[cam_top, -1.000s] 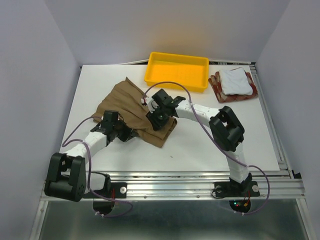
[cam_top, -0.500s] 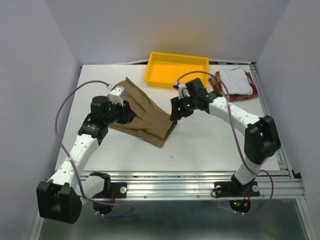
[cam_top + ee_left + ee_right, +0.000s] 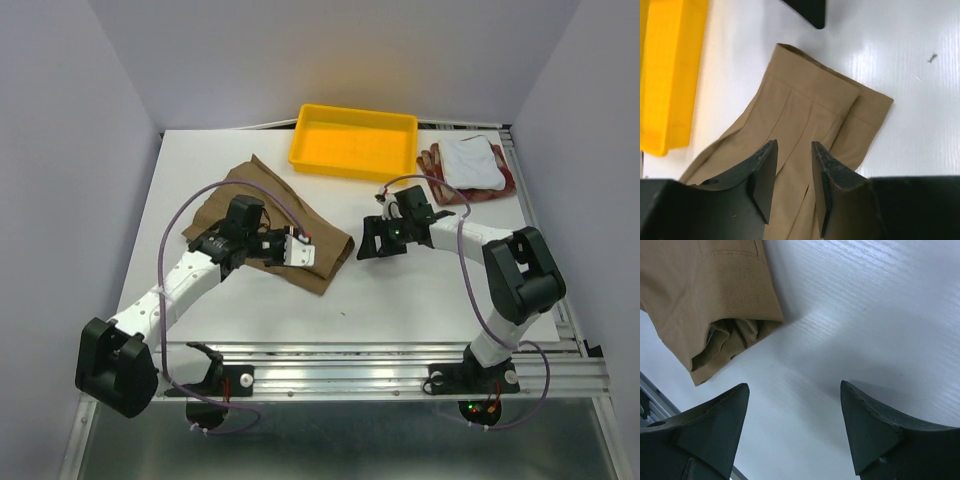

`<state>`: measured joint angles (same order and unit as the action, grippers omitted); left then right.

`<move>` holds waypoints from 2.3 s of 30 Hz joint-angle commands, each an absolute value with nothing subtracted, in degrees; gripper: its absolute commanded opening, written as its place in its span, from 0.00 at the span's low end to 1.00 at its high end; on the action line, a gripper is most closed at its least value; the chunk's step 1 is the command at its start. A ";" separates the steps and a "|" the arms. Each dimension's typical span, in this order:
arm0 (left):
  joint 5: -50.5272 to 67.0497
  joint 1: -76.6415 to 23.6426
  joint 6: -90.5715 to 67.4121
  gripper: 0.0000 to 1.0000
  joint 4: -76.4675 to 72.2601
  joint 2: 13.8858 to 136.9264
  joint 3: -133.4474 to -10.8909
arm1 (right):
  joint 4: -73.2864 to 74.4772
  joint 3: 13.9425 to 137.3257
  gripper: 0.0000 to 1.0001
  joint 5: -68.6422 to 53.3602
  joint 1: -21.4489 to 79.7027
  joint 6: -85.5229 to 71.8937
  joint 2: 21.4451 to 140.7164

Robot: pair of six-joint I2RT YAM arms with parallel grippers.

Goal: Fold and stack the skirts

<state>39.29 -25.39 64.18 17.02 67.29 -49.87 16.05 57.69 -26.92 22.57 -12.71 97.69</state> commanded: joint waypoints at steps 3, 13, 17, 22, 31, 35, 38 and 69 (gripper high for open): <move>40.87 -28.56 88.49 0.42 22.14 69.68 -47.72 | -3.76 52.31 0.78 -29.19 22.68 -19.50 99.40; 38.94 -31.20 97.73 0.41 28.83 82.70 -54.49 | -14.68 51.33 0.75 -30.23 22.68 -21.89 105.46; 37.80 -31.82 96.51 0.51 27.25 86.04 -54.93 | -15.82 50.36 0.74 -29.71 23.28 -21.10 105.64; 37.18 -32.17 94.57 0.50 24.44 88.85 -55.19 | -15.65 49.31 0.72 -26.73 24.52 -20.57 105.82; 35.60 -33.04 92.03 0.35 20.40 92.02 -55.28 | -13.45 47.46 0.68 -22.16 27.59 -18.28 105.64; 34.72 -33.57 91.32 0.24 19.95 93.08 -55.55 | -10.47 48.60 0.66 -20.31 27.60 -17.41 107.13; 34.01 -33.57 90.97 0.05 21.78 92.90 -56.33 | -8.27 49.39 0.61 -19.16 27.60 -17.14 107.58; 37.89 -39.19 92.81 0.00 44.83 98.60 -57.93 | 3.42 55.55 0.01 -10.82 29.27 -18.20 112.15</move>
